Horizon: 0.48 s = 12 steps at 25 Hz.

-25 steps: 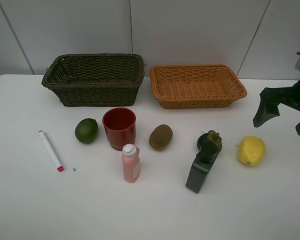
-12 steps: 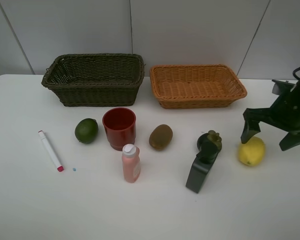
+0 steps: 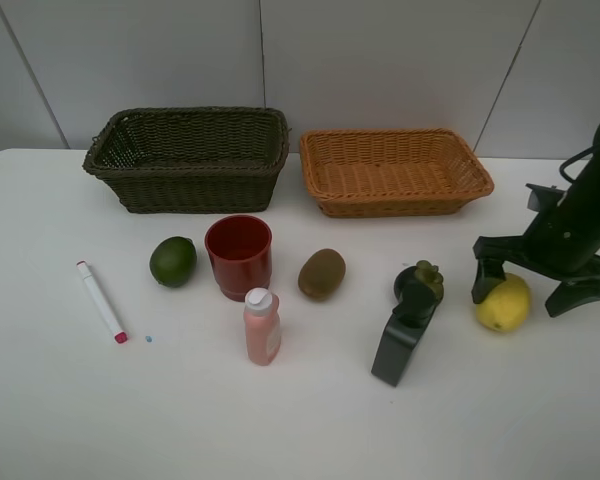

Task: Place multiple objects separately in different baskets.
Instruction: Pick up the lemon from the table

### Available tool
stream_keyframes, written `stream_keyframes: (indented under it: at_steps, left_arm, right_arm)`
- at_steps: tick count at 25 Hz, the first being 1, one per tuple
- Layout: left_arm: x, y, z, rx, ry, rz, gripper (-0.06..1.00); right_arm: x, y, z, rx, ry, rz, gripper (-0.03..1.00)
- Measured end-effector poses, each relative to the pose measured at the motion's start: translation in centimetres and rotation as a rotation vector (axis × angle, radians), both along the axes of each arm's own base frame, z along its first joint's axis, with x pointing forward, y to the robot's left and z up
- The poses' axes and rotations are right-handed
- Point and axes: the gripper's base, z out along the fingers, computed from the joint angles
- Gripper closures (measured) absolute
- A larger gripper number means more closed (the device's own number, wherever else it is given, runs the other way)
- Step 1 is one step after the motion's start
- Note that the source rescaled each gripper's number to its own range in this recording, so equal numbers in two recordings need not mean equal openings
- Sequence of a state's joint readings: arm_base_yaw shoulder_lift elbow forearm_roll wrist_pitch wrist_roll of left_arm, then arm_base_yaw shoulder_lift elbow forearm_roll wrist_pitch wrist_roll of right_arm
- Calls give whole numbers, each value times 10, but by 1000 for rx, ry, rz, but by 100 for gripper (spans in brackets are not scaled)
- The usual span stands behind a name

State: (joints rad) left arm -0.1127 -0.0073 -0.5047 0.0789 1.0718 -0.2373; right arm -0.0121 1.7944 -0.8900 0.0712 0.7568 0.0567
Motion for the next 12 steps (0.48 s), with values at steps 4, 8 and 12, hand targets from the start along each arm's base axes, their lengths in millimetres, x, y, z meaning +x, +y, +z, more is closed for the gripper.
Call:
stream_keyframes:
  at_steps: [4,8,12]
  left_arm:
    - [0,0,0,0,0,0,-6]
    - [0,0,0,0,0,0,-6]
    - [0,0,0,0,0,0,-6]
  right_arm:
    - [1,2,-9,0,20,8,-2]
    - [4,8,-10,0,-5,22,-2]
    - [4,8,-10,0,-8,22,-2]
